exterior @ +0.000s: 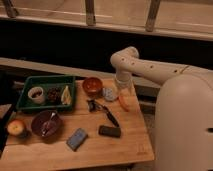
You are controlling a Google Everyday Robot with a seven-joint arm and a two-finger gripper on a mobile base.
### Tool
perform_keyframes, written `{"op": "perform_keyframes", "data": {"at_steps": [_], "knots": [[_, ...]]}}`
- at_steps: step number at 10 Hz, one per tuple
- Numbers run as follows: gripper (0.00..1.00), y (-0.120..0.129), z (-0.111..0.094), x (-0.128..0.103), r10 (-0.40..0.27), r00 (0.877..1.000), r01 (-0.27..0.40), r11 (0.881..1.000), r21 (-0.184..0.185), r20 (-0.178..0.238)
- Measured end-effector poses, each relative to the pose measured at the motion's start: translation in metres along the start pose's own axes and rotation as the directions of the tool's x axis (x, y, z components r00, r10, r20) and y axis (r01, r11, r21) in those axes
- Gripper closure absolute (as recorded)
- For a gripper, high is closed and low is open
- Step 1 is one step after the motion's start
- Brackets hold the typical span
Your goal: Place sponge in red bowl
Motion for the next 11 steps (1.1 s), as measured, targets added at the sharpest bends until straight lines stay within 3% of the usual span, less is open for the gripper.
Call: {"op": "perform_keyframes", "data": {"at_steps": [3,5,8,11], "knots": [[0.39,0.002,-0.002,-0.006,-0.013,1.0,0.013,1.0,0.023,-0.012],[0.39,0.031,0.0,-0.016,-0.052,0.998,0.052,0.999,0.012,-0.03],[0.39,0.084,-0.005,-0.002,-0.136,0.99,0.135,0.99,-0.043,-0.033],[0.39,0.141,-0.014,0.02,-0.207,0.978,0.207,0.97,-0.127,0.011]]}}
